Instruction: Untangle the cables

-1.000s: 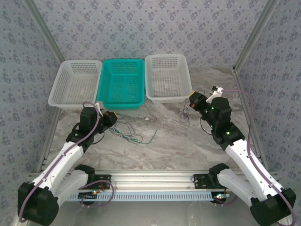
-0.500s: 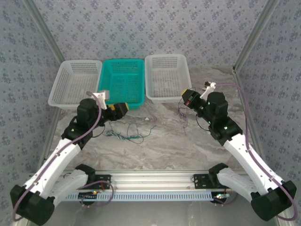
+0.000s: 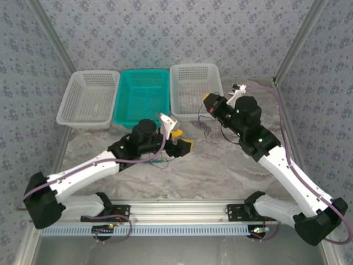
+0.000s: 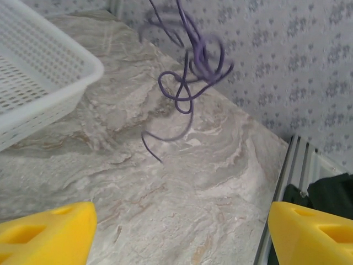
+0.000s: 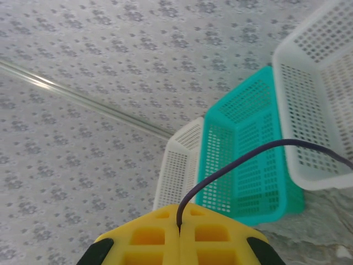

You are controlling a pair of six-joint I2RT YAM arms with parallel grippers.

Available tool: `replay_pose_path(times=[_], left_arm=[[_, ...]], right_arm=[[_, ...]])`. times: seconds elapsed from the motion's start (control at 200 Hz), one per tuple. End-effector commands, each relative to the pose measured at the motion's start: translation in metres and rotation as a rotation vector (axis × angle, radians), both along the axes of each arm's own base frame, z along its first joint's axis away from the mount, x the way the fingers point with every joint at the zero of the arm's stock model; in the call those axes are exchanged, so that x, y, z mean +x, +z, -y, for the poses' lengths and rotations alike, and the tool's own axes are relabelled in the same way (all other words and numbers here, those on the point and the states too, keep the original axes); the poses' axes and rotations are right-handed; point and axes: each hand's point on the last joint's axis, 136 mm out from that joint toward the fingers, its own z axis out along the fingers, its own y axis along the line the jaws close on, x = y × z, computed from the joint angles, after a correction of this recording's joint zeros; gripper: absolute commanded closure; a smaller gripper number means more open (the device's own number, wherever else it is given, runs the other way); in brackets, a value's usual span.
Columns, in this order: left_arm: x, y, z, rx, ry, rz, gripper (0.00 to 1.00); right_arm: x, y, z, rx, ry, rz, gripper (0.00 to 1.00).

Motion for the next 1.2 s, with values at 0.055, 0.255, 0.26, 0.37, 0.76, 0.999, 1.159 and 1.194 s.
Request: replay_pose_path(times=[0.055, 0.255, 0.26, 0.37, 0.76, 0.999, 1.159, 1.194], left_arm=[[0.011, 0.032, 0.026, -0.072, -0.013, 0.158, 0.16], [0.031, 0.033, 0.045, -0.11, 0.012, 0.238, 0.16], [0.031, 0.032, 0.045, -0.11, 0.011, 0.237, 0.16], [0.037, 0.035, 0.059, -0.101, -0.003, 0.218, 0.16], [0.062, 0.051, 0.054, -0.201, 0.124, 0.433, 0.11], [0.051, 0.075, 0.059, -0.25, 0.064, 0.51, 0.08], [0.066, 0.089, 0.057, -0.282, 0.146, 0.561, 0.08], [0.069, 0.092, 0.059, -0.282, 0.158, 0.575, 0.09]], right_arm=[[-0.006, 0.032, -0.012, 0.025, 0.02, 0.071, 1.0], [-0.014, 0.065, -0.026, 0.078, 0.05, 0.145, 1.0], [-0.014, 0.065, -0.026, 0.078, 0.05, 0.146, 1.0], [-0.015, 0.073, -0.025, 0.091, 0.042, 0.152, 1.0], [-0.02, 0.09, -0.006, 0.191, -0.001, 0.141, 1.0], [-0.017, 0.1, -0.001, 0.246, 0.013, 0.115, 1.0], [-0.014, 0.103, -0.008, 0.325, 0.036, 0.087, 1.0], [-0.014, 0.104, -0.008, 0.339, 0.037, 0.082, 1.0]])
